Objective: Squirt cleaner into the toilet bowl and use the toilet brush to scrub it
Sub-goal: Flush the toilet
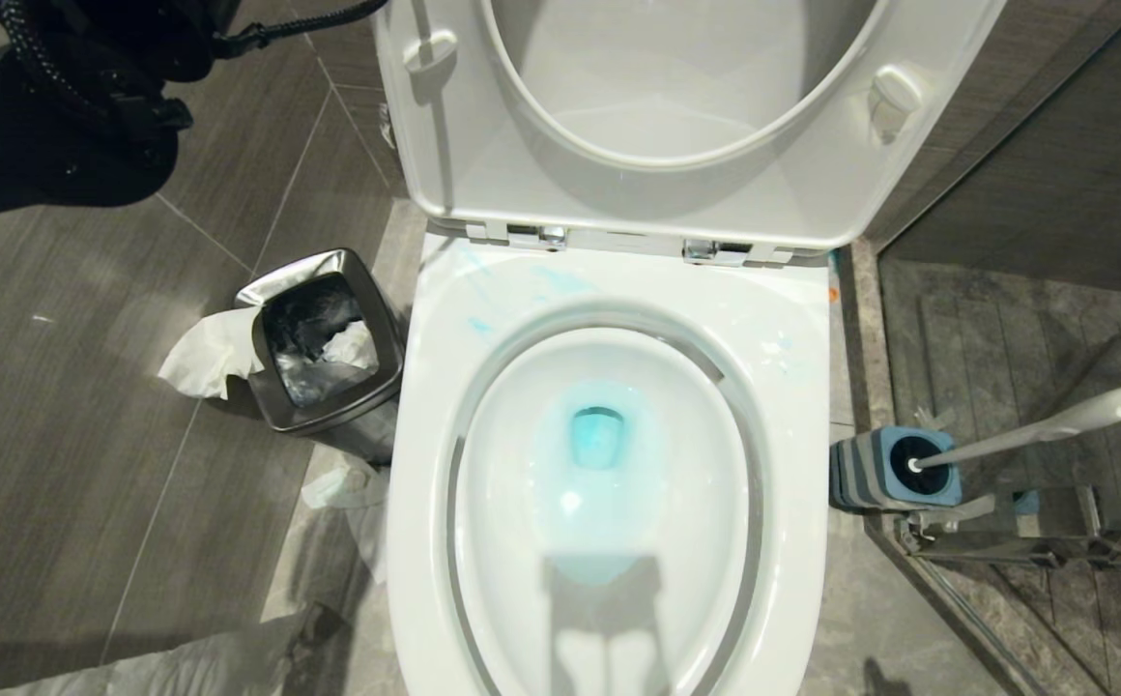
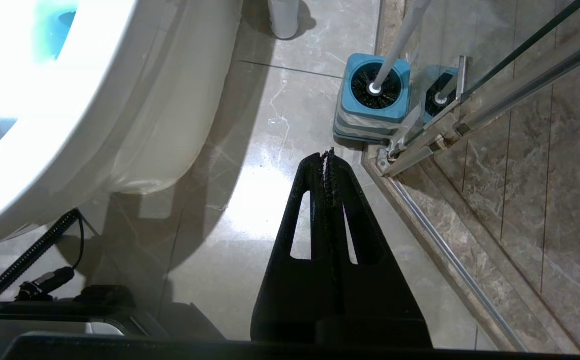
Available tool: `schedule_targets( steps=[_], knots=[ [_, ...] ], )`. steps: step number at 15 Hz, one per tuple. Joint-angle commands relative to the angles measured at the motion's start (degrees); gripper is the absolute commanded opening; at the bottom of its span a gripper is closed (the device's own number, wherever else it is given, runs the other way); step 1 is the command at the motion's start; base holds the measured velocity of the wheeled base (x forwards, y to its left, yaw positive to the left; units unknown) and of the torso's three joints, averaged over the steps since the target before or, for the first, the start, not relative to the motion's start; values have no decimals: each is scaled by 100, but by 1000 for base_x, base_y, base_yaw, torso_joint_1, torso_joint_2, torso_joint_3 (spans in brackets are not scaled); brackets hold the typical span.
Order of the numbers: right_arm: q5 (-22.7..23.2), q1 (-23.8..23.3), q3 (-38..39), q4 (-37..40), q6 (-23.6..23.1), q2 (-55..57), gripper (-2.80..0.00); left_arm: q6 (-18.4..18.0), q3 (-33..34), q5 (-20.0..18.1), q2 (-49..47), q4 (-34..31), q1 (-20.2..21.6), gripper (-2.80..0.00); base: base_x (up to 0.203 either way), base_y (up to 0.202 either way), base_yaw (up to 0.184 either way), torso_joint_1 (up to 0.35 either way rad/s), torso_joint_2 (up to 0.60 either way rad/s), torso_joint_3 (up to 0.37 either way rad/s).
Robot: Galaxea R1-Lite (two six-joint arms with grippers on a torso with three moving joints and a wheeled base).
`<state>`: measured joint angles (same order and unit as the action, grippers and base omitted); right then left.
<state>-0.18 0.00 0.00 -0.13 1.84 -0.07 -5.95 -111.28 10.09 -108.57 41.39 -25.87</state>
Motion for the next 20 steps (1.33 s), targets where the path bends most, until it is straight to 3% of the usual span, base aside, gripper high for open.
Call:
schedule_targets(
  steps=[1, 5, 20],
  knots=[
    [1, 0, 0, -4, 0, 7, -280, -12, 9, 19, -191, -86, 12, -280, 0, 0, 0, 0, 0, 0],
    [1, 0, 0, -4, 0, 7, -280, -30, 18, 7, -301, -560, 12, -280, 0, 0, 0, 0, 0, 0],
    [1, 0, 0, -4, 0, 7, -280, -83, 9, -25, -357, -860, -6, -280, 0, 0, 0, 0, 0, 0]
  ],
)
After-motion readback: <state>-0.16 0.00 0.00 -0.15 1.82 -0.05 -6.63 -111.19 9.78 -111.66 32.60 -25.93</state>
